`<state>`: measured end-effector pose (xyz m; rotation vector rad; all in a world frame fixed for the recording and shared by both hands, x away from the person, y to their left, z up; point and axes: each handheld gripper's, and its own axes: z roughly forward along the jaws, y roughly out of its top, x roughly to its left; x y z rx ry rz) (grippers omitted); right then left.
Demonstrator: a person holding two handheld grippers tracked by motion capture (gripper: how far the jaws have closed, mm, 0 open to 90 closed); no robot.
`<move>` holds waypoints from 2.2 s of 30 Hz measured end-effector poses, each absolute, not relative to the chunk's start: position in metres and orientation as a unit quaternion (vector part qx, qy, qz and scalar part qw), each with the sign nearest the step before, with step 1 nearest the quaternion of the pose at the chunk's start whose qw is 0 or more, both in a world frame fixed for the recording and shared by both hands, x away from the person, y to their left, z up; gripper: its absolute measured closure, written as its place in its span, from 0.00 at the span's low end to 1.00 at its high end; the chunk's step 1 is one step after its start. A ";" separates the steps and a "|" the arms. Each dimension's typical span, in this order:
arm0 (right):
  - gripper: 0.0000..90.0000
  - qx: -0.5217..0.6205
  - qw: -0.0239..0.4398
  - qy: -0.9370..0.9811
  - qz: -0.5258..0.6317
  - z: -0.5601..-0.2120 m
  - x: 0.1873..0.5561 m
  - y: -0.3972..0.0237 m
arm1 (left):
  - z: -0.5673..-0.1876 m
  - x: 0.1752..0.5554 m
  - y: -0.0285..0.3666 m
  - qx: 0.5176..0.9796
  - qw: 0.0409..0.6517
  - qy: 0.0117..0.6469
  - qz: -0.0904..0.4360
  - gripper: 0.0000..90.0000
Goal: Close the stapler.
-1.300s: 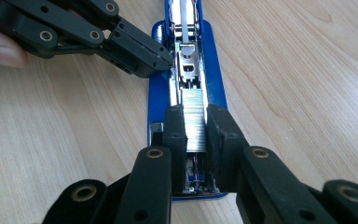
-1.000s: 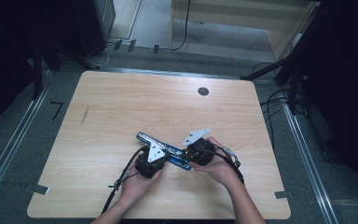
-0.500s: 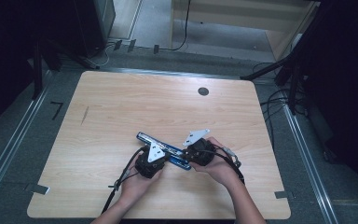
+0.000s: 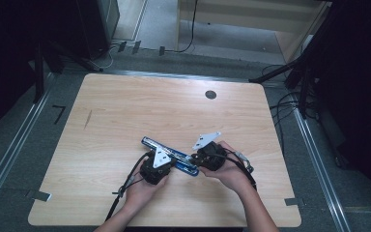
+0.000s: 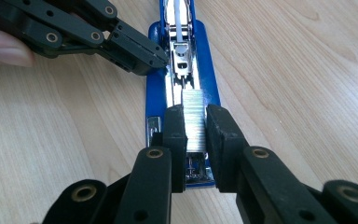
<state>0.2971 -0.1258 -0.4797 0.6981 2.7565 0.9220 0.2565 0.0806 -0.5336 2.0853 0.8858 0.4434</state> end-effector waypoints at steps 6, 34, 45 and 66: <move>0.89 0.232 0.077 0.922 0.301 -0.478 0.297 -0.125 | -0.534 0.256 0.080 0.826 0.405 0.351 0.177 1.00; 0.89 0.222 0.077 0.939 0.252 -0.477 0.301 -0.109 | -0.534 0.256 0.081 0.826 0.404 0.350 0.177 1.00; 0.89 0.218 0.075 0.943 0.242 -0.475 0.301 -0.108 | -0.533 0.256 0.080 0.828 0.401 0.349 0.178 1.00; 0.88 0.221 0.083 0.938 0.253 -0.480 0.301 -0.107 | -0.533 0.256 0.080 0.827 0.402 0.350 0.178 1.00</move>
